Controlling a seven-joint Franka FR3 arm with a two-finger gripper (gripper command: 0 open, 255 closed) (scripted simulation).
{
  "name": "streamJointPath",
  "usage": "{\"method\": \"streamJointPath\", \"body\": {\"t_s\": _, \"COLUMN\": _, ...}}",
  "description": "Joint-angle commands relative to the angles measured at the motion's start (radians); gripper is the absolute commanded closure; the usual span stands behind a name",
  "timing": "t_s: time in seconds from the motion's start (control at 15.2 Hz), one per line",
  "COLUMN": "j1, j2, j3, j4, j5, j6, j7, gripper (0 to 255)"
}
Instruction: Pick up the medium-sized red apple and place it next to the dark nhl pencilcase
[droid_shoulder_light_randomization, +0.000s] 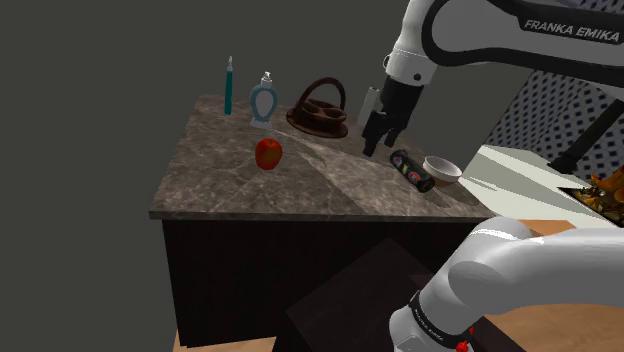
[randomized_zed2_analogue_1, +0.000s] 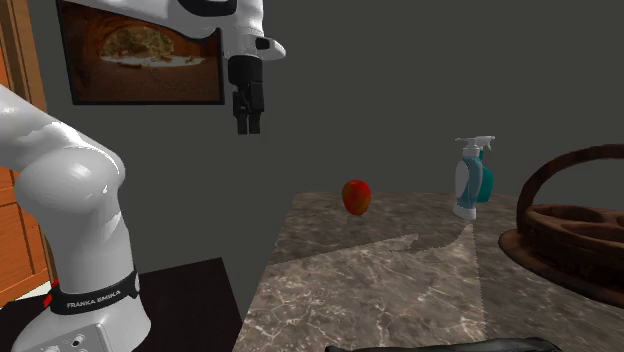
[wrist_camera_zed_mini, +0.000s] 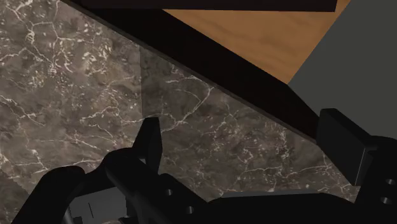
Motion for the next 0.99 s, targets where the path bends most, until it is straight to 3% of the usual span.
{"method": "streamJointPath", "body": {"t_s": 0.0, "j1": 0.0, "j2": 0.0, "j3": 0.0, "j4": 0.0, "j5": 0.0, "j6": 0.0, "j7": 0.0, "gripper": 0}}
{"method": "streamJointPath", "body": {"t_s": 0.46, "j1": -0.006, "j2": 0.274, "j3": 0.029, "j4": 0.118, "j5": -0.009, "j6": 0.163, "j7": 0.022, "gripper": 0}}
{"method": "streamJointPath", "body": {"t_s": 0.92, "j1": -0.013, "j2": 0.55, "j3": 0.055, "j4": 0.299, "j5": -0.037, "j6": 0.264, "j7": 0.052, "gripper": 0}}
